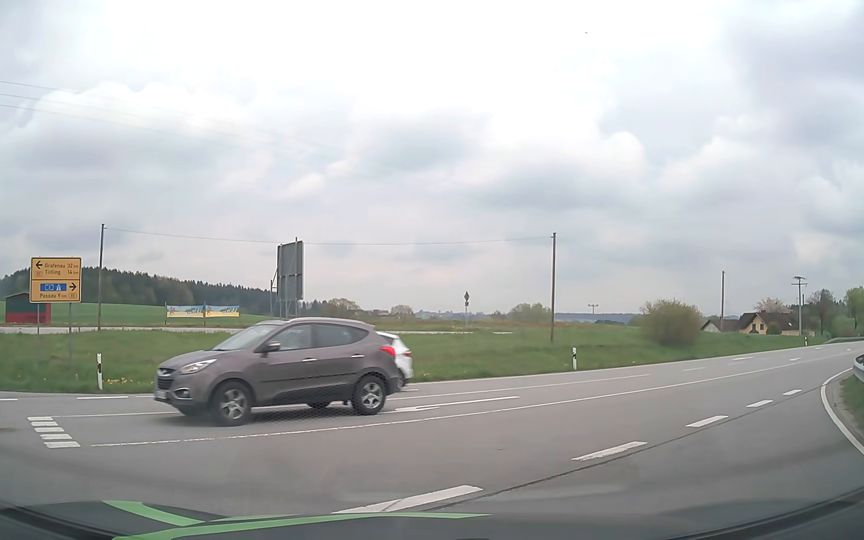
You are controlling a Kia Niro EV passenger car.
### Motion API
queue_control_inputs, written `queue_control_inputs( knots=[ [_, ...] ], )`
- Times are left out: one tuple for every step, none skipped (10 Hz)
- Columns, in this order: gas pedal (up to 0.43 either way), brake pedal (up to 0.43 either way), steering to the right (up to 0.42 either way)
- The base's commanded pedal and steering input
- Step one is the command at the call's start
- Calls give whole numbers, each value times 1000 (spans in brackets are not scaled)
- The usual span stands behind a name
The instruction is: Follow the waypoints while adhering to traffic rules and regulations
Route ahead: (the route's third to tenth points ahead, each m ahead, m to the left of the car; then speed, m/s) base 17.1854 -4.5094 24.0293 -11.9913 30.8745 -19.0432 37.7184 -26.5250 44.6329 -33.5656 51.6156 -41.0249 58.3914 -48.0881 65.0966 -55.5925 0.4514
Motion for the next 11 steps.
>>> queue_control_inputs(
  knots=[
    [0,0,185],
    [67,0,185],
    [157,0,186],
    [268,0,187],
    [299,0,188],
    [299,0,188],
    [311,0,189],
    [319,0,189],
    [331,0,190],
    [358,0,190],
    [358,0,191]
  ],
)
